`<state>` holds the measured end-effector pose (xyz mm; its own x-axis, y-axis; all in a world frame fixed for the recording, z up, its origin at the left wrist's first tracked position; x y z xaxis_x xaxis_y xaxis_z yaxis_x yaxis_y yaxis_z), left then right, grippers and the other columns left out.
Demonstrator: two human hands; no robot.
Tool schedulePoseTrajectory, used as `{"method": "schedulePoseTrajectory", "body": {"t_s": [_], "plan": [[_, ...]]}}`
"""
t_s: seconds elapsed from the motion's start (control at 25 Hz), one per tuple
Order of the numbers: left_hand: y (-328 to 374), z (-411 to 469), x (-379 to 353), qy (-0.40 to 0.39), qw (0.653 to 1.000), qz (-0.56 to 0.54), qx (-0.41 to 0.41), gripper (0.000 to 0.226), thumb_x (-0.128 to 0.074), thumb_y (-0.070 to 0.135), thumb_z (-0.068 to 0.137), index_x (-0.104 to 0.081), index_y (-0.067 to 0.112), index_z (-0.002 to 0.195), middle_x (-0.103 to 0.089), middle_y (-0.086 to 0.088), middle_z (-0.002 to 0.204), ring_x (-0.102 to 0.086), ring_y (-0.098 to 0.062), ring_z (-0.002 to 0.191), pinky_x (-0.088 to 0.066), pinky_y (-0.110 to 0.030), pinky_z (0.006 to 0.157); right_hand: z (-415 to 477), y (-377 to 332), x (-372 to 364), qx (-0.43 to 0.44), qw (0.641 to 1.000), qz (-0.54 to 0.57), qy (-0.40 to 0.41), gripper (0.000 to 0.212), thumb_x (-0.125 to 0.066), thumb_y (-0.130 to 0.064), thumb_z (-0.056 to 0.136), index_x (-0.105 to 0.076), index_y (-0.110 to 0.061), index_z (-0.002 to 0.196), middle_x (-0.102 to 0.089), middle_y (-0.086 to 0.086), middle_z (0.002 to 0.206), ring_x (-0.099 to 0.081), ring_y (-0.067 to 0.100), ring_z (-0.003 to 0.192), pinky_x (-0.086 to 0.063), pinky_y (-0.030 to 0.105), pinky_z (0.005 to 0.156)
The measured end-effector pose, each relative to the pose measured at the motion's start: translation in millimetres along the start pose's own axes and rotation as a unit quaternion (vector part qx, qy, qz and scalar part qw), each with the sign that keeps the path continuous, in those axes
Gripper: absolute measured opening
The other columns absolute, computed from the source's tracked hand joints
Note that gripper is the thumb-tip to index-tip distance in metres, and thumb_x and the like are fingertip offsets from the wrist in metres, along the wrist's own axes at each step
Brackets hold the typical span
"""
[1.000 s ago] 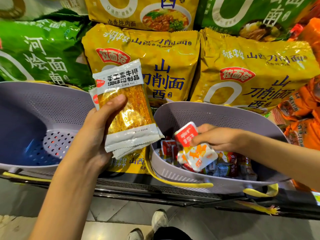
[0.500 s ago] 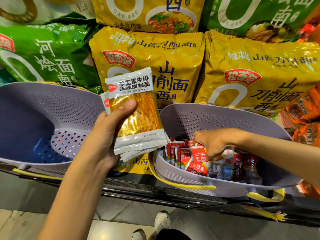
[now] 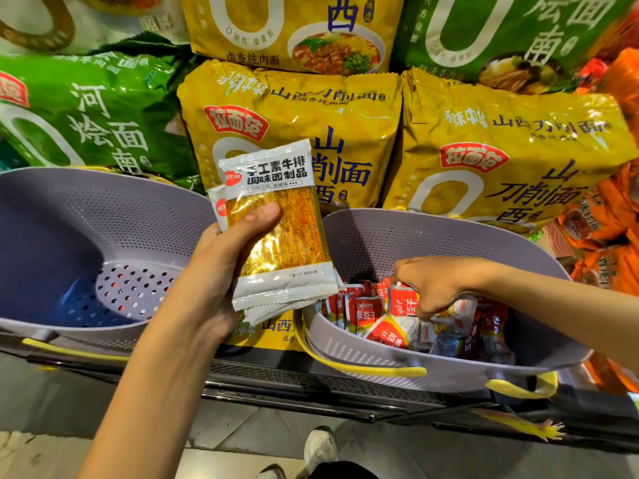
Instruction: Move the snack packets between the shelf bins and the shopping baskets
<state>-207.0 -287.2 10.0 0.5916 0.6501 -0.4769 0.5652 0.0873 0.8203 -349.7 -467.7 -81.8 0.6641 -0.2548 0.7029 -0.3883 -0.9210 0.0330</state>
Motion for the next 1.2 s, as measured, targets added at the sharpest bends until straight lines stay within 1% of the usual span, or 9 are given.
{"method": "schedulePoseTrajectory", "body": {"t_s": [0.2, 0.28, 0.4, 0.48, 0.56, 0.68, 0.84, 1.04, 1.2], "plan": [[0.9, -0.5, 1.3, -0.001, 1.0, -0.002, -0.001, 0.027, -0.066, 0.025, 0.065, -0.074, 0.014, 0.088, -0.074, -0.01, 0.094, -0.072, -0.025, 0.08, -0.059, -0.042, 0.072, -9.4, -2.7, 4.4, -0.009, 0.999, -0.013, 0.028, 0.027, -0.072, -0.022, 0.068, -0.05, -0.018, 0.084, -0.049, -0.001, 0.08, -0.054, 0.021, 0.082, -0.038, 0.029, 0.059], [3.0, -0.9, 2.8, 0.0, 1.0, -0.005, -0.004, 0.03, -0.066, 0.025, 0.065, -0.072, 0.014, 0.092, -0.074, -0.009, 0.093, -0.072, -0.024, 0.08, -0.059, -0.04, 0.07, -14.4, 3.8, 13.7, 0.006, 0.997, 0.046, 0.065, 0.023, -0.072, -0.019, 0.062, -0.054, -0.018, 0.076, -0.059, -0.004, 0.069, -0.059, 0.017, 0.069, -0.049, 0.032, 0.057], [5.0, -2.1, 5.9, 0.014, 1.0, -0.003, -0.007, 0.029, -0.073, 0.02, 0.065, -0.071, 0.015, 0.093, -0.074, -0.006, 0.092, -0.071, -0.023, 0.08, -0.058, -0.043, 0.074, -31.5, 17.8, 42.9, 0.026, 0.964, 0.19, 0.186, 0.029, -0.074, -0.02, 0.061, -0.065, -0.025, 0.089, -0.07, -0.005, 0.076, -0.066, 0.012, 0.068, -0.056, 0.042, 0.067], [6.7, -3.0, 7.5, 0.02, 1.0, -0.005, -0.01, 0.024, -0.075, 0.018, 0.063, -0.073, 0.016, 0.087, -0.074, -0.005, 0.088, -0.071, -0.022, 0.077, -0.058, -0.043, 0.074, -43.5, 9.2, 49.9, 0.061, 0.95, 0.204, 0.23, 0.034, -0.072, -0.021, 0.071, -0.065, -0.034, 0.101, -0.069, -0.012, 0.086, -0.063, 0.007, 0.078, -0.053, 0.037, 0.073], [7.7, -3.6, 8.0, 0.02, 1.0, -0.008, -0.012, 0.017, -0.073, 0.02, 0.062, -0.075, 0.017, 0.079, -0.075, -0.004, 0.085, -0.072, -0.021, 0.076, -0.058, -0.043, 0.074, -51.3, -15.4, 39.6, 0.098, 0.968, 0.116, 0.198, 0.04, -0.067, -0.027, 0.079, -0.059, -0.045, 0.115, -0.056, -0.018, 0.091, -0.05, 0.005, 0.086, -0.044, 0.029, 0.074], [6.5, -3.4, 10.3, 0.025, 1.0, -0.003, -0.009, 0.023, -0.069, 0.023, 0.064, -0.072, 0.016, 0.086, -0.074, -0.004, 0.087, -0.071, -0.023, 0.079, -0.056, -0.047, 0.078, -50.0, -31.5, 8.7, 0.12, 0.991, 0.025, 0.061, 0.047, -0.061, -0.022, 0.083, -0.056, -0.051, 0.119, -0.045, -0.024, 0.082, -0.043, 0.005, 0.083, -0.036, 0.016, 0.063], [2.9, -0.6, 12.7, 0.019, 1.0, 0.0, -0.001, 0.031, -0.07, 0.021, 0.066, -0.07, 0.015, 0.097, -0.073, -0.009, 0.096, -0.071, -0.027, 0.087, -0.056, -0.049, 0.081, -38.0, -23.9, -12.7, 0.172, 0.985, -0.01, -0.017, 0.04, -0.061, -0.011, 0.077, -0.065, -0.03, 0.112, -0.068, -0.005, 0.096, -0.062, 0.016, 0.086, -0.053, 0.033, 0.072], [2.5, 0.7, 13.7, 0.017, 1.0, 0.001, -0.001, 0.035, -0.066, 0.027, 0.065, -0.07, 0.016, 0.098, -0.074, -0.007, 0.095, -0.071, -0.026, 0.086, -0.056, -0.048, 0.08, -44.2, -3.3, 20.2, 0.128, 0.972, 0.176, -0.084, 0.047, -0.074, 0.002, 0.072, -0.064, -0.01, 0.116, -0.07, 0.004, 0.099, -0.064, -0.001, 0.074, -0.048, 0.013, 0.06], [2.7, 1.1, 13.4, 0.022, 1.0, 0.007, -0.004, 0.033, -0.065, 0.027, 0.065, -0.07, 0.017, 0.096, -0.074, -0.006, 0.092, -0.071, -0.025, 0.083, -0.057, -0.046, 0.077, -29.3, -15.8, 59.0, 0.159, 0.921, 0.353, -0.047, 0.032, -0.071, 0.011, 0.073, -0.064, -0.007, 0.099, -0.074, -0.001, 0.087, -0.07, 0.01, 0.077, -0.056, 0.023, 0.068]]}}
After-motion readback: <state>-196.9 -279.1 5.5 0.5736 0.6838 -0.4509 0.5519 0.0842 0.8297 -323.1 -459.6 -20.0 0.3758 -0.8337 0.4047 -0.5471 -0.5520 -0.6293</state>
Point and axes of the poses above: each hand's wrist, its own z-axis towards the middle knuckle, its own x-axis out of the back of the hand, y = z × x, the point moved 9 cm from there along z, towards the middle knuckle
